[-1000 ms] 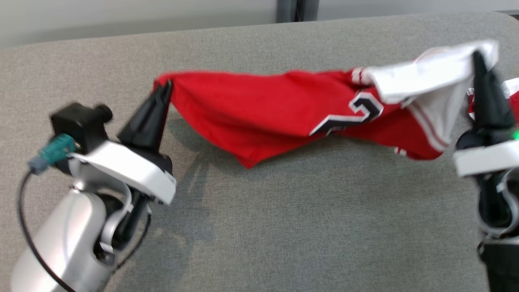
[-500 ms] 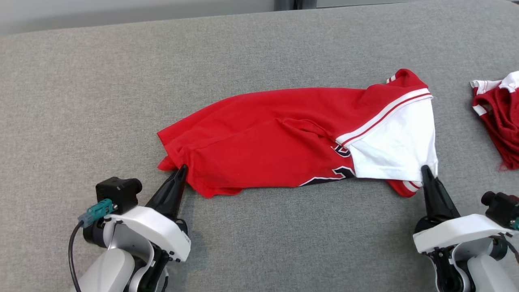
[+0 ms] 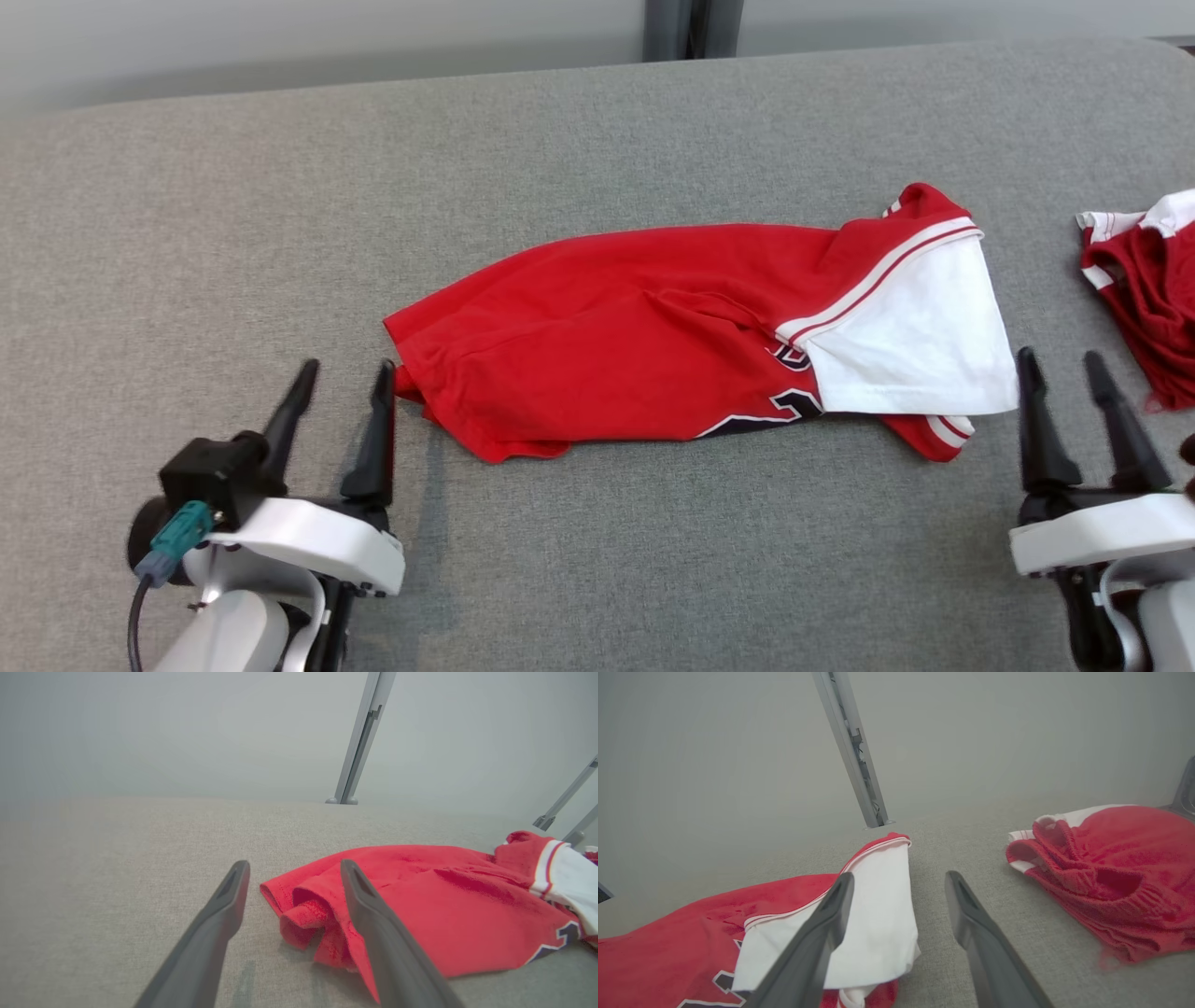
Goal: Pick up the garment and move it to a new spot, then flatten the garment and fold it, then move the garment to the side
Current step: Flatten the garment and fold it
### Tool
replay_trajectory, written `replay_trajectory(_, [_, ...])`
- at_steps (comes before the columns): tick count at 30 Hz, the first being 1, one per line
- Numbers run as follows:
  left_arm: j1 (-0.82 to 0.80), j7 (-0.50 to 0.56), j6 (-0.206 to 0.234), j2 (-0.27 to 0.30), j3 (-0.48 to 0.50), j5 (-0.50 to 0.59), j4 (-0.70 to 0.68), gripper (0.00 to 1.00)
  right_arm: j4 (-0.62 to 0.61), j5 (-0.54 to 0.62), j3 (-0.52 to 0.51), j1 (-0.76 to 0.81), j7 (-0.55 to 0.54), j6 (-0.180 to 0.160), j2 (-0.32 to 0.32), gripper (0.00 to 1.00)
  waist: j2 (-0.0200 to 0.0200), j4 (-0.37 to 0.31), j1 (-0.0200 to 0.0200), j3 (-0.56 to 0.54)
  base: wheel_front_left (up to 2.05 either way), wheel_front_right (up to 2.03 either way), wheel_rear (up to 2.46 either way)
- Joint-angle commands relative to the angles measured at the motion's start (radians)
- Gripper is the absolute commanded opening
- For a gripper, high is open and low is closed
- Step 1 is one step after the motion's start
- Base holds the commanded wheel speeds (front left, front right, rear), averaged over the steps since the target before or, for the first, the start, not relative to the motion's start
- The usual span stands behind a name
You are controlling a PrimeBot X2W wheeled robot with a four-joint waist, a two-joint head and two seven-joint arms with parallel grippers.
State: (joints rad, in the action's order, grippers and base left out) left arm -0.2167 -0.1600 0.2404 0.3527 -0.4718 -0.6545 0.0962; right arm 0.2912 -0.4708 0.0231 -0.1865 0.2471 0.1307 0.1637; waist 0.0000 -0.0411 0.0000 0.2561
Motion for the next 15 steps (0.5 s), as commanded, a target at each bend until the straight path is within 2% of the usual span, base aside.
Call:
replay_trajectory(1, [0.004, -0.034, 0.024, 0.011, 0.019, 0.027, -0.024, 1.0, -0.047, 0.047, -0.028, 0.017, 0.008, 0.0, 0.004, 1.0, 0.0, 0.007, 0.0, -0.01, 0.0, 0.0, 0.0])
replay_trajectory(6, [0.011, -0.089, 0.068, 0.028, 0.065, 0.093, -0.087, 1.0, -0.211, 0.177, -0.097, 0.045, -0.006, 0.0, -0.027, 1.0, 0.0, 0.019, 0.0, -0.037, 0.0, 0.0, 0.0])
replay_trajectory(10, [0.025, -0.1, 0.075, 0.033, 0.09, 0.138, -0.132, 1.0, -0.322, 0.248, -0.119, 0.071, -0.05, 0.0, -0.051, 1.0, 0.0, 0.032, 0.0, -0.059, 0.0, 0.0, 0.0])
replay_trajectory(15, [0.05, -0.103, 0.074, 0.047, 0.089, 0.183, -0.158, 1.0, -0.379, 0.283, -0.12, 0.103, -0.1, 0.0, -0.066, 1.0, 0.0, 0.043, 0.0, -0.079, 0.0, 0.0, 0.0])
